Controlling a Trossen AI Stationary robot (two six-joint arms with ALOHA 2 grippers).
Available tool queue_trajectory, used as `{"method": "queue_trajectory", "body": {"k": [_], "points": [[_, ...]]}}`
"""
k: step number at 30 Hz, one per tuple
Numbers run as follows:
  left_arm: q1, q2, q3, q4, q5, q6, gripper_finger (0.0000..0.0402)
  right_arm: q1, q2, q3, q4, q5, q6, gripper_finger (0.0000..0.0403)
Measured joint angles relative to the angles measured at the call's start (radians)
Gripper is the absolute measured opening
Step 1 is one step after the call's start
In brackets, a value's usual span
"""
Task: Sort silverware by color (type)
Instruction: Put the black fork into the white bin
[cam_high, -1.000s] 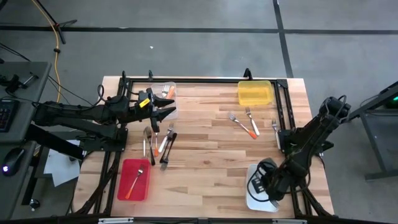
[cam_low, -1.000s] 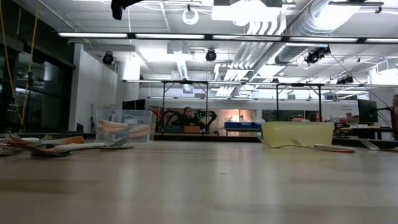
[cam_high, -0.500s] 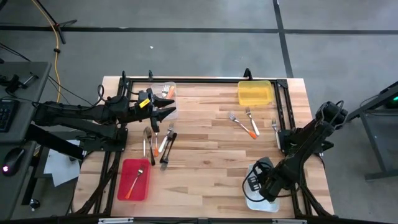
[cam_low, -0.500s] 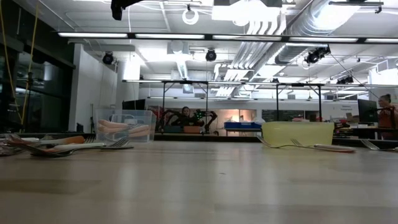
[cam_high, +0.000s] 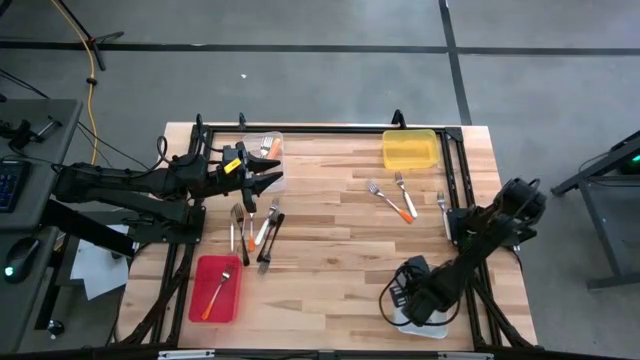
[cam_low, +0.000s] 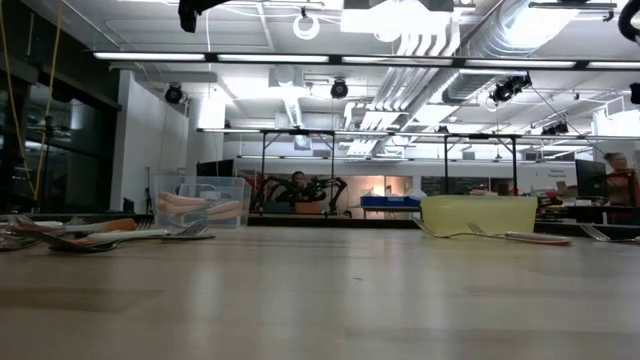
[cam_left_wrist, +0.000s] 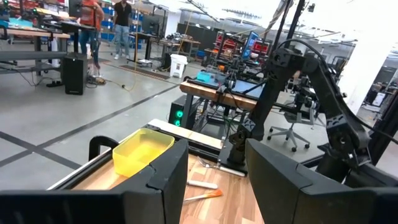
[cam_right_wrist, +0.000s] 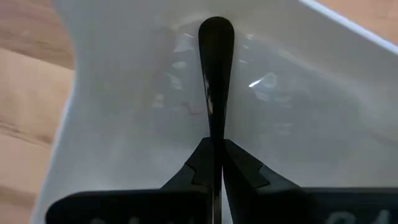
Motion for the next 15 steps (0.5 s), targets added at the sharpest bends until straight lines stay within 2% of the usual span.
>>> {"method": "queue_trajectory", "body": {"k": [15], "points": [[0.000, 0.000, 0.000, 0.000, 0.000, 0.000, 0.0152, 0.000, 0.009, 0.001, -0.011, -0.017, -0.017, 0.0012]]}}
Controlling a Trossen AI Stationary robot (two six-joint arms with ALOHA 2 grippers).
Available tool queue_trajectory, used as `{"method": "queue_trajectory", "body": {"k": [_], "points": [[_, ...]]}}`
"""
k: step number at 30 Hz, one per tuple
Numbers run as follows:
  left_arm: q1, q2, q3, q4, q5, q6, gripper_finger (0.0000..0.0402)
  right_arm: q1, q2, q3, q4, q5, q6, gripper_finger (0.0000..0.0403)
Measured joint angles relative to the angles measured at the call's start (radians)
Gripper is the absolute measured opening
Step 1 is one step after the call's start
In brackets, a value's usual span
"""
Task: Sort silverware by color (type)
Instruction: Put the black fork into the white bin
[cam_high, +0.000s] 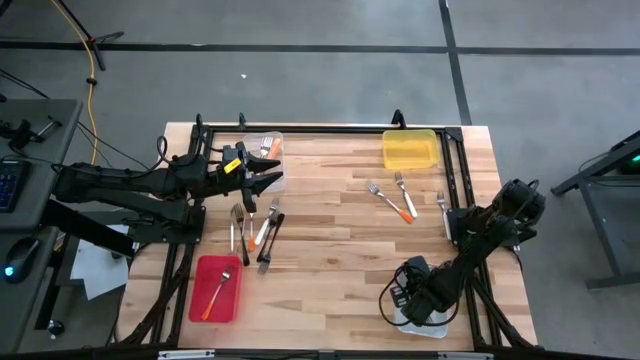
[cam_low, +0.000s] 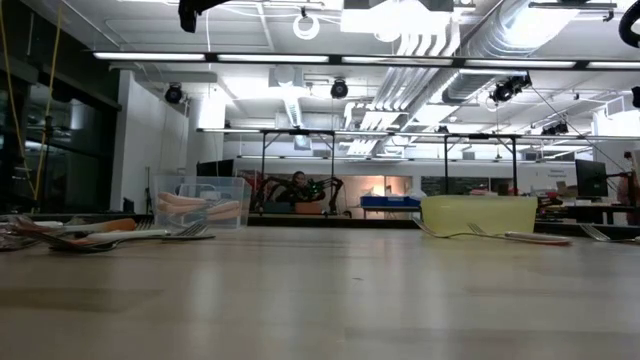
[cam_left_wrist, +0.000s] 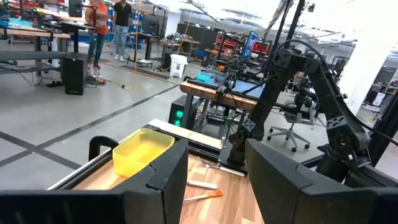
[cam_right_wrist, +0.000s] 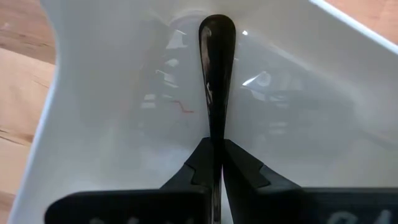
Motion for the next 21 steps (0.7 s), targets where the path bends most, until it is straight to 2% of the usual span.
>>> {"method": "queue_trajectory", "body": {"k": [5, 15, 21], "points": [[0.000, 0.000, 0.000, 0.000, 0.000, 0.000, 0.0152, 0.000, 0.001, -0.002, 0.009, -0.020, -0.049, 0.0042], [0.000, 0.000, 0.000, 0.000, 0.000, 0.000, 0.0152, 0.000, -0.008, -0.003, 0.015, -0.060, -0.066, 0.0175], [0.000, 0.000, 0.000, 0.000, 0.000, 0.000, 0.0152, 0.000, -0.114, -0.004, 0.012, -0.057, -0.176, 0.0194]]}}
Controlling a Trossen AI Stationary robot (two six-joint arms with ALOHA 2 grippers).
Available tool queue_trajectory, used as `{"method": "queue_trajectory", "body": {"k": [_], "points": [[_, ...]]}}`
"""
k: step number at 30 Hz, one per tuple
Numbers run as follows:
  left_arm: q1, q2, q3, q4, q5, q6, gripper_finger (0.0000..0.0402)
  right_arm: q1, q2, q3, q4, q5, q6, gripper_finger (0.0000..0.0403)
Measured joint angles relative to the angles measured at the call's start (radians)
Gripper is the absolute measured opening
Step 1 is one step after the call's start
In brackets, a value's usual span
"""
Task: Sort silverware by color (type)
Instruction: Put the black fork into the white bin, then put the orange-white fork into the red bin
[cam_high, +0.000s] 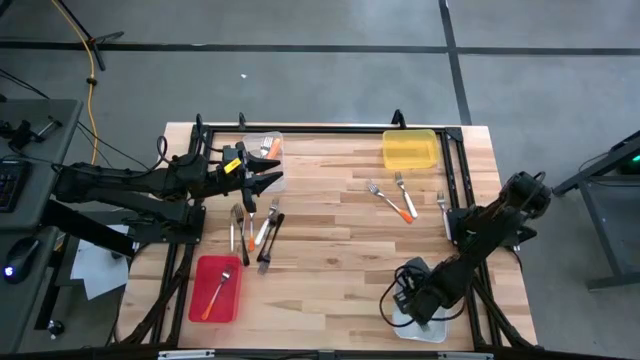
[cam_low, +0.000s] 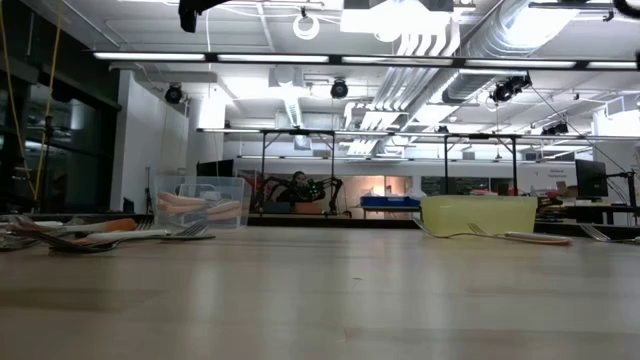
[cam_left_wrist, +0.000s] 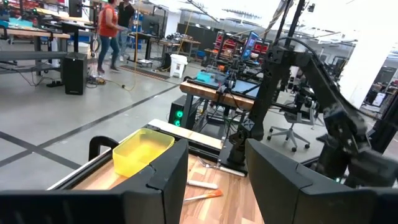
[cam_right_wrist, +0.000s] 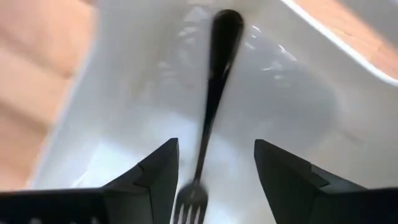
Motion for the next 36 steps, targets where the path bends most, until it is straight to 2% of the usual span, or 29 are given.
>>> {"method": "queue_trajectory", "body": {"k": [5, 8, 10, 16, 19, 22, 27, 33, 36], "points": [[0.000, 0.000, 0.000, 0.000, 0.000, 0.000, 0.0152, 0.001, -0.181, 0.000, -0.010, 0.008, -0.162, 0.0195], [0.000, 0.000, 0.000, 0.000, 0.000, 0.000, 0.0152, -0.013, -0.315, 0.000, -0.004, 0.061, -0.258, 0.0195], [0.000, 0.000, 0.000, -0.001, 0.000, 0.000, 0.0152, -0.041, -0.400, 0.000, 0.008, 0.154, -0.321, 0.0195], [-0.002, 0.000, 0.000, 0.007, 0.004, 0.000, 0.0152, -0.214, -0.581, 0.001, 0.016, 0.559, -0.520, 0.0195], [-0.002, 0.000, 0.000, 0.007, 0.008, 0.000, 0.0152, -0.334, -0.627, 0.001, 0.096, 0.651, -0.695, 0.0195], [-0.002, 0.000, 0.000, 0.015, 0.008, 0.000, 0.0152, -0.455, -0.640, 0.002, 0.255, 0.598, -0.969, 0.0195], [-0.002, 0.000, 0.000, 0.052, 0.008, 0.001, 0.0152, -0.629, -0.597, 0.002, 0.565, 0.384, -1.366, 0.0195], [-0.002, 0.000, 0.000, 0.068, 0.010, 0.001, 0.0152, -0.780, -0.509, 0.002, 0.769, 0.116, -1.578, 0.0195], [-0.002, 0.000, 0.000, 0.059, 0.010, 0.001, 0.0152, -0.825, -0.471, 0.002, 0.809, 0.039, -1.623, 0.0195]]}}
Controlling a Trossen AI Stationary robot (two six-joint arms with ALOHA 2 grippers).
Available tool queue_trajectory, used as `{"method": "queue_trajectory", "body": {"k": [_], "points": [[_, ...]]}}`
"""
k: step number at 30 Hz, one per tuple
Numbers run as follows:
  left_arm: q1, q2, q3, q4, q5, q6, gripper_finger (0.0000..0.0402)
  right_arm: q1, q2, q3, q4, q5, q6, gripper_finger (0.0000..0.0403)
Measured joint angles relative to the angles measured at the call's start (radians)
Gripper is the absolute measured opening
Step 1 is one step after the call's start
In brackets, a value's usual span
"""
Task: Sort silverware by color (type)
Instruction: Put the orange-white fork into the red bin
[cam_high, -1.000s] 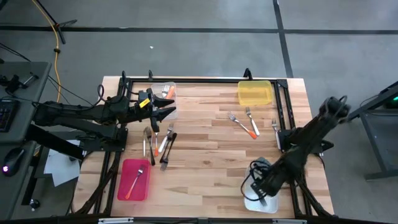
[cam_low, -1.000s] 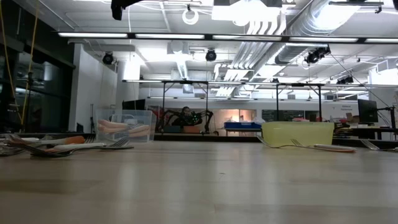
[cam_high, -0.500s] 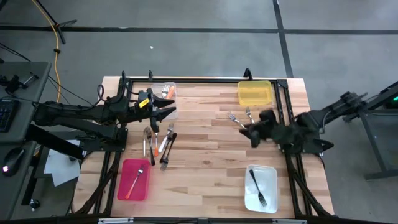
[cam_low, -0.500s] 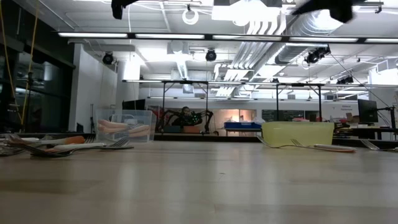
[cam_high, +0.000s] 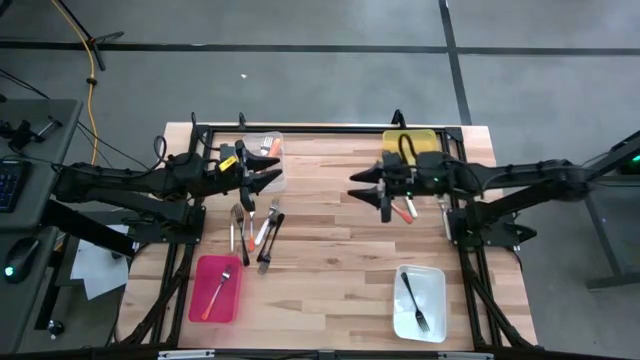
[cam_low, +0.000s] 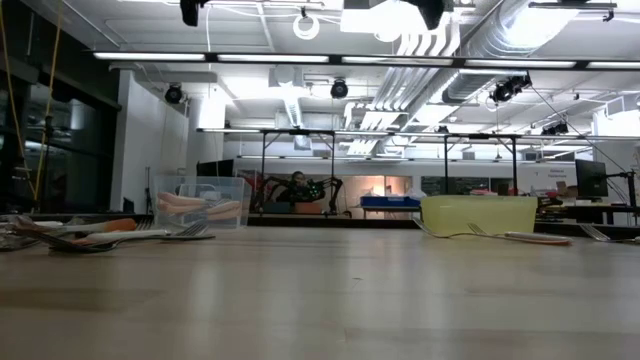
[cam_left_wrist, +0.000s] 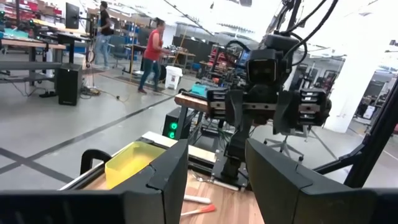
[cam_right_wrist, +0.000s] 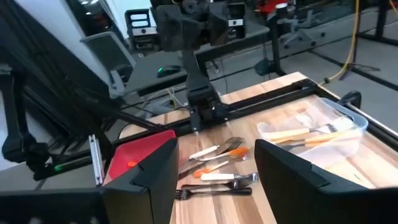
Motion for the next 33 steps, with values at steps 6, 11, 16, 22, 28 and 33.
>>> {"method": "queue_trajectory", "body": {"k": [6, 11, 16, 22, 28, 33], "points": [[0.000, 0.000, 0.000, -0.006, 0.000, 0.013, 0.0152, -0.035, 0.035, 0.000, 0.057, -0.042, 0.001, 0.0195], [0.000, 0.000, 0.000, -0.006, 0.000, 0.052, 0.0152, -0.034, 0.030, 0.000, 0.064, -0.059, 0.001, 0.0195], [0.000, 0.000, 0.000, -0.007, 0.000, 0.053, 0.0152, -0.034, 0.030, 0.000, 0.067, -0.059, 0.001, 0.0195], [0.000, 0.000, 0.000, -0.009, -0.008, 0.054, 0.0152, -0.033, 0.030, 0.000, 0.073, -0.059, 0.001, 0.0195], [0.000, 0.000, 0.000, -0.010, -0.010, 0.054, 0.0152, -0.033, 0.030, 0.000, 0.075, -0.058, -0.005, 0.0195], [0.000, 0.000, 0.000, -0.020, -0.019, 0.052, 0.0152, -0.033, 0.030, 0.000, 0.076, -0.058, -0.035, 0.0195]]}}
